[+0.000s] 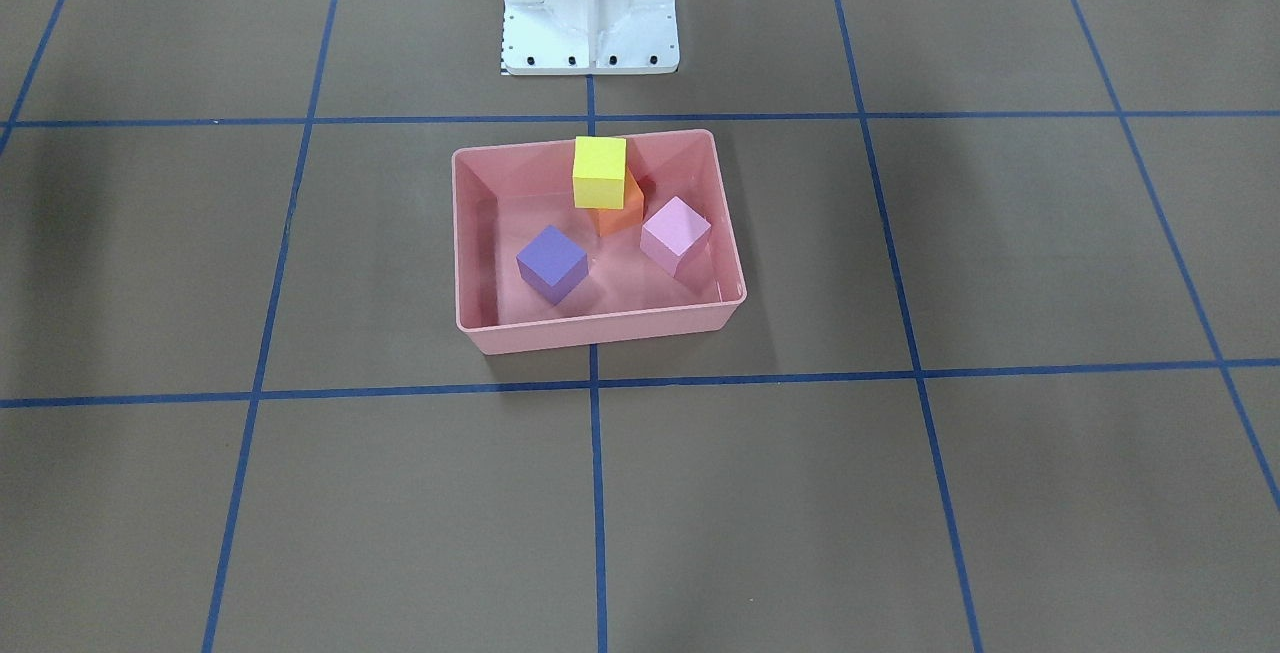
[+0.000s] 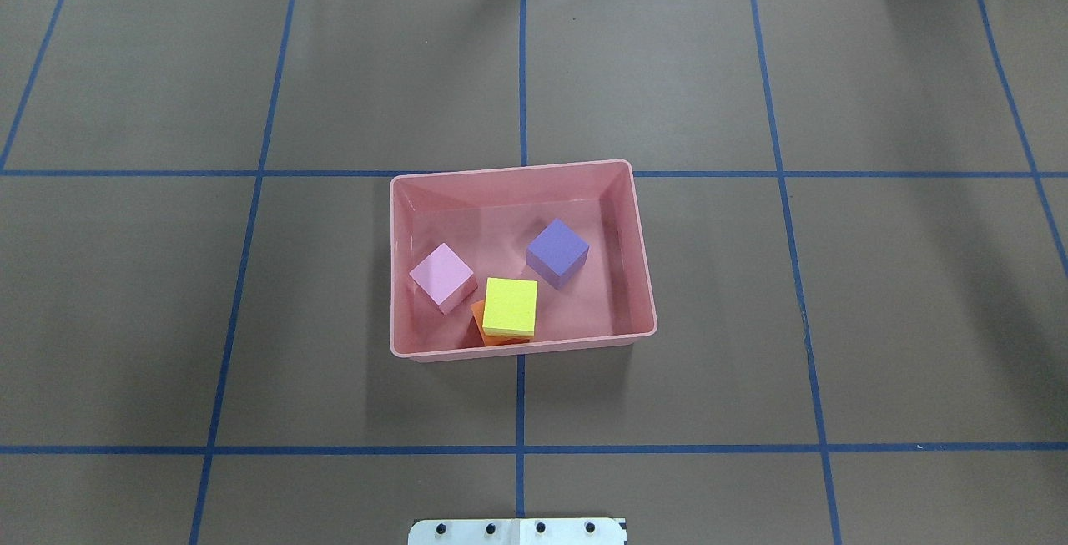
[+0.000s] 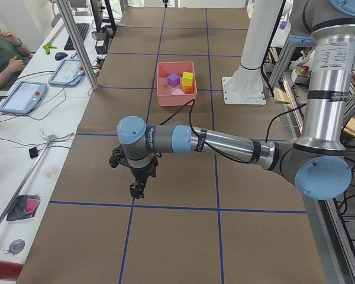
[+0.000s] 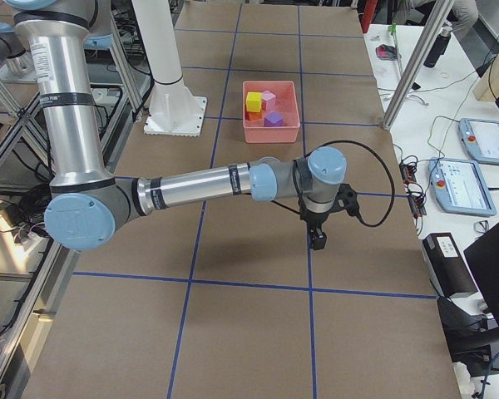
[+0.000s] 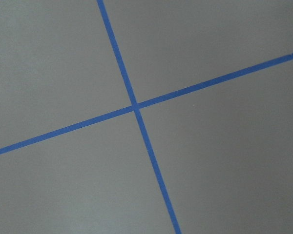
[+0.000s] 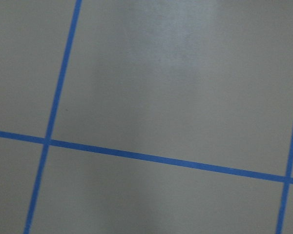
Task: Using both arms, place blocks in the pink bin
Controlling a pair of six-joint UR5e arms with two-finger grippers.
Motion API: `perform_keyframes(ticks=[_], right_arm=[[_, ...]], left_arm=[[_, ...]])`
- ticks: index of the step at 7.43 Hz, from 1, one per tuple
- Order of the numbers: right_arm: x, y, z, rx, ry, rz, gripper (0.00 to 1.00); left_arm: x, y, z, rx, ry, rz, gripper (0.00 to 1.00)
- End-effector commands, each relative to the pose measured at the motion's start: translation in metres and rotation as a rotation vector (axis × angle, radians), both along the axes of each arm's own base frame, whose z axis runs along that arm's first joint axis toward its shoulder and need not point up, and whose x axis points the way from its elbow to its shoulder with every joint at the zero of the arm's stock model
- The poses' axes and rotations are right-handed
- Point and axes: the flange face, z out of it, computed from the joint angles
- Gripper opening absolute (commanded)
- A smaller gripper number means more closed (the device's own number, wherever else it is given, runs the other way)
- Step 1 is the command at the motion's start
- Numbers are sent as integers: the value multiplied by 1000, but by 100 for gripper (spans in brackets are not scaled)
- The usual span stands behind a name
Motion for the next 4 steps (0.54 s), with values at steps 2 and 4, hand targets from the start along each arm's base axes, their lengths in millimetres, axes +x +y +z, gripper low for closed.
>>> perform_keyframes(ticks=[2, 4], right_arm=[[63, 50, 71, -78, -14, 65, 100], [74, 66, 84, -105, -18, 89, 100]], left_arm=[[-11, 9, 31, -63, -3, -99, 100], [-10, 13, 29, -71, 2, -164, 100]])
